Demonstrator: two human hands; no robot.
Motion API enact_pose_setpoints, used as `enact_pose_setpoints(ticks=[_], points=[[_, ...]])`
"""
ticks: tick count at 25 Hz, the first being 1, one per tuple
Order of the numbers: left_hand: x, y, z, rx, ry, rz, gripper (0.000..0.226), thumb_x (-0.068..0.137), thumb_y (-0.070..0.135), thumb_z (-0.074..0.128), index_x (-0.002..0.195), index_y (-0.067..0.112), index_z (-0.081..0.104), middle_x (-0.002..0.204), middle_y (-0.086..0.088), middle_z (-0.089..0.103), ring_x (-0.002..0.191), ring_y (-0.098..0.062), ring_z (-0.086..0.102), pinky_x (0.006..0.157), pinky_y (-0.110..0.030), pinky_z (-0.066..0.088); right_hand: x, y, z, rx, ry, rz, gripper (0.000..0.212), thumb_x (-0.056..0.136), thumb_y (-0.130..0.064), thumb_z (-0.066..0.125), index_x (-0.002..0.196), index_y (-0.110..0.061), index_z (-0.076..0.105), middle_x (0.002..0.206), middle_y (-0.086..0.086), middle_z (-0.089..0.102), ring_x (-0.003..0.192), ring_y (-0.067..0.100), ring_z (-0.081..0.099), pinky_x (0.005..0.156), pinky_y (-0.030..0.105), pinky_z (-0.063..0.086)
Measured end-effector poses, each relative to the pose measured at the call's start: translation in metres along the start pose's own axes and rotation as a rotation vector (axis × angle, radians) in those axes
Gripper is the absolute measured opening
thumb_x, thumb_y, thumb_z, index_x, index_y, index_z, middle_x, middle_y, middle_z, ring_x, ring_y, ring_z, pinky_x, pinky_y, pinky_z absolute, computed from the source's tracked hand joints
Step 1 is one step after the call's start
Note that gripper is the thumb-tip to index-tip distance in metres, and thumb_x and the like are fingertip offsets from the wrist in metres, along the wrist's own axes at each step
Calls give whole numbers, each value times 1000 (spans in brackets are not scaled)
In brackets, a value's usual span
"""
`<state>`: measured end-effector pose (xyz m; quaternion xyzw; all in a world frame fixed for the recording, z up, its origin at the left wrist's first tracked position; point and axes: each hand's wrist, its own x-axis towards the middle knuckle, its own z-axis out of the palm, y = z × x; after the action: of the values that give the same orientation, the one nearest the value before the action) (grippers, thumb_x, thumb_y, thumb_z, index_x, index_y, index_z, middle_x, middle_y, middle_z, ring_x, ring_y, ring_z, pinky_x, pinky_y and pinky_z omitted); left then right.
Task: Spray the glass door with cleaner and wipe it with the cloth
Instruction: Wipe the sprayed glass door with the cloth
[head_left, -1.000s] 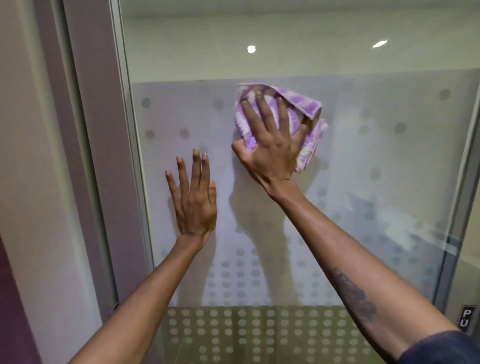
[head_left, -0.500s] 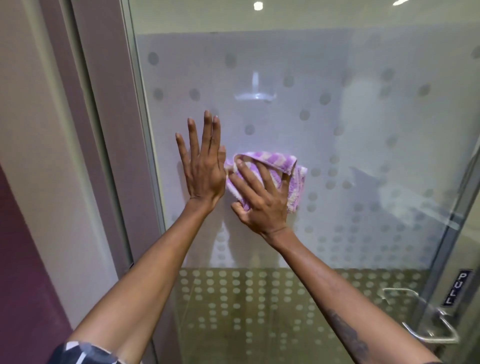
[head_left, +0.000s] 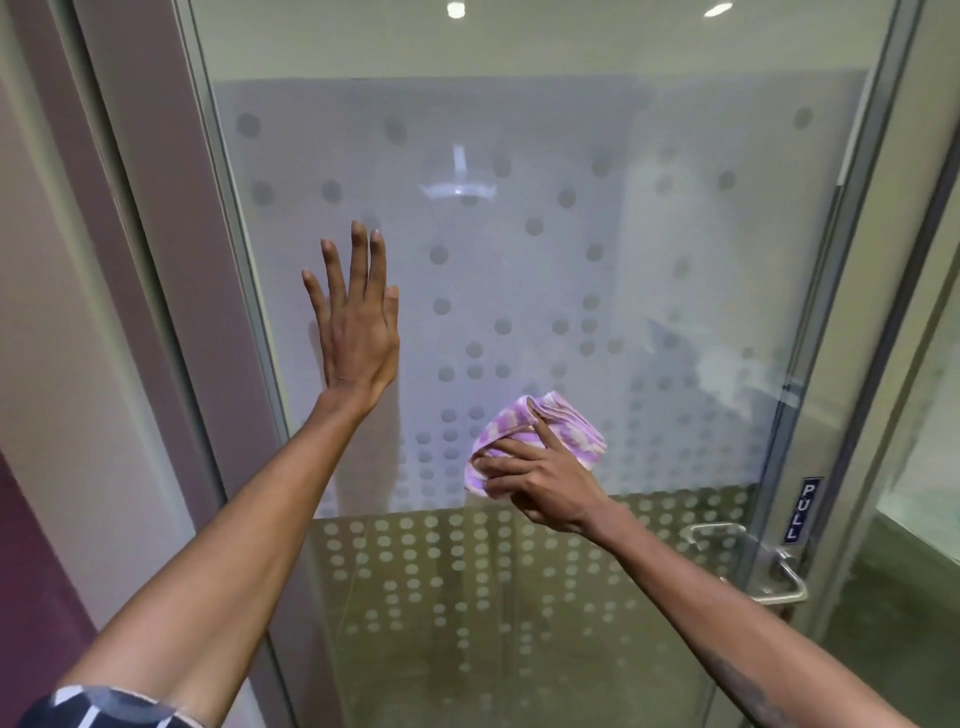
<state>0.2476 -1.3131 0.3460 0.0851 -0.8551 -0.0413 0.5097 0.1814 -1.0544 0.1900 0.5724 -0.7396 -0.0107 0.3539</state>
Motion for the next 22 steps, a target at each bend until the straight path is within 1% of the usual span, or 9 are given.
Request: enact_pose_setpoints(ticks=[3, 5, 7, 9, 12, 15, 17, 19, 22], points=[[-2, 11, -19, -68, -113, -56, 64, 113, 29, 31, 166, 18, -2, 175, -3, -8, 160, -36, -13, 126, -58, -8, -19, -12, -27, 273, 63, 297, 26, 86, -10, 73, 104, -27, 82, 130, -10, 73, 128, 19, 65, 113, 62, 38], [-9, 26, -33, -193, -158, -113, 64, 113, 32, 33, 167, 19, 2, 175, -3, -6, 160, -34, -13, 128, -56, -9, -19, -24, -55, 860, 306, 679, 17, 91, -14, 77, 103, -23, 84, 101, -6, 80, 85, 16, 74, 79, 38, 57], [-28, 47, -43, -342, -153, -114, 62, 112, 34, 37, 167, 19, 11, 175, -1, 3, 162, -28, -9, 129, -46, -11, -15, -29, -86, 1674, 524, 1060, 13, 93, -35, 76, 87, -24, 77, 57, -14, 60, 39, 4, 38, 40, 17, 30], [-58, 71, -44, -517, -225, -72, 62, 111, 36, 43, 166, 20, 20, 173, 4, 13, 162, -20, -3, 129, -37, -7, -20, -22, -109, 2142, 646, 1147, 24, 95, -20, 63, 75, -18, 50, 49, -6, 35, 39, 11, 23, 38, 25, 22], [-103, 102, -34, -782, -584, -115, 63, 107, 44, 50, 164, 26, 29, 170, 9, 26, 159, -11, 18, 127, -29, 12, -38, -28, -141, 2256, 700, 1122, 19, 65, -3, 55, 82, -11, 52, 69, 10, 54, 69, 31, 53, 80, 43, 49], [-137, 129, -24, -935, -814, -244, 63, 105, 51, 51, 160, 23, 39, 163, 6, 41, 150, -12, 39, 116, -23, 25, -58, -41, -146, 2350, 651, 1158, 51, 75, -15, 41, 121, -2, 58, 117, 23, 59, 121, 39, 54, 124, 48, 30], [-152, 144, -20, -1097, -869, -383, 53, 104, 50, 52, 147, 19, 57, 149, 0, 60, 135, -18, 58, 113, -29, 41, -70, -50, -151, 2343, 618, 1225, 55, 78, -21, 43, 123, 2, 64, 122, 24, 65, 118, 40, 63, 115, 49, 44], [-162, 157, -19, -1351, -975, -553, 42, 103, 45, 56, 123, 12, 72, 124, -9, 76, 106, -21, 74, 91, -29, 59, -86, -54, -155, 2308, 616, 1329, 49, 79, -25, 46, 109, 3, 73, 106, 24, 74, 98, 40, 73, 97, 47, 55], [-177, 178, -22, -1449, -1045, -664, 45, 97, 38, 67, 117, -2, 75, 114, -21, 77, 97, -27, 76, 83, -32, 63, -107, -61, -166, 2182, 602, 1475, 45, 72, -29, 53, 89, 1, 81, 88, 22, 78, 81, 38, 76, 88, 43, 55]])
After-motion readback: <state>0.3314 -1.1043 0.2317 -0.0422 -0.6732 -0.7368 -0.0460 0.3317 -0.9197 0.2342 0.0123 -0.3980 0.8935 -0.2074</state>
